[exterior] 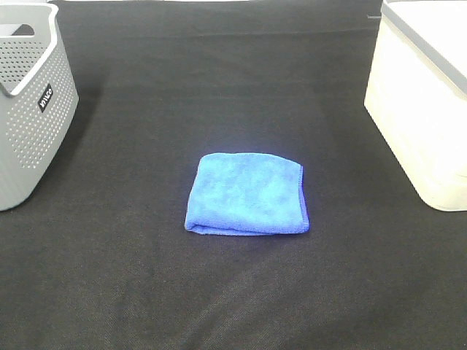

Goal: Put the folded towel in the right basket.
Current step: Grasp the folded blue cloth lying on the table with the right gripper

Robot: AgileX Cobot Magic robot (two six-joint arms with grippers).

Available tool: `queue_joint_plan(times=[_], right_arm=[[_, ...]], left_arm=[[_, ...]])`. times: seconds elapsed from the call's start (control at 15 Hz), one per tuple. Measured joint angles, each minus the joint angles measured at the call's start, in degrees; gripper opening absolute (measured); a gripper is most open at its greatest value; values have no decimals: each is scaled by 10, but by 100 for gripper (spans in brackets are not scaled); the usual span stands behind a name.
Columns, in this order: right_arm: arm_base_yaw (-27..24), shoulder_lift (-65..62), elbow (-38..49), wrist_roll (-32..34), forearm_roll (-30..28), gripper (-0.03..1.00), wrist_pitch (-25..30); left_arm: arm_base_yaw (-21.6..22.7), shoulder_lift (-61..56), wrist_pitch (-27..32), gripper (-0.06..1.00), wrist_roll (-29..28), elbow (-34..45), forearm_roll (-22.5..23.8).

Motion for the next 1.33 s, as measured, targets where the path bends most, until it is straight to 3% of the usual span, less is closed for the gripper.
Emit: queue_joint_plan(times=[1.2,1.33], right_arm=[[0,3,0,0,15,97,0],[0,61,-12,0,22,97,1]], left_arm=[[0,0,0,98,0,0,0],[0,0,0,98,0,0,0]])
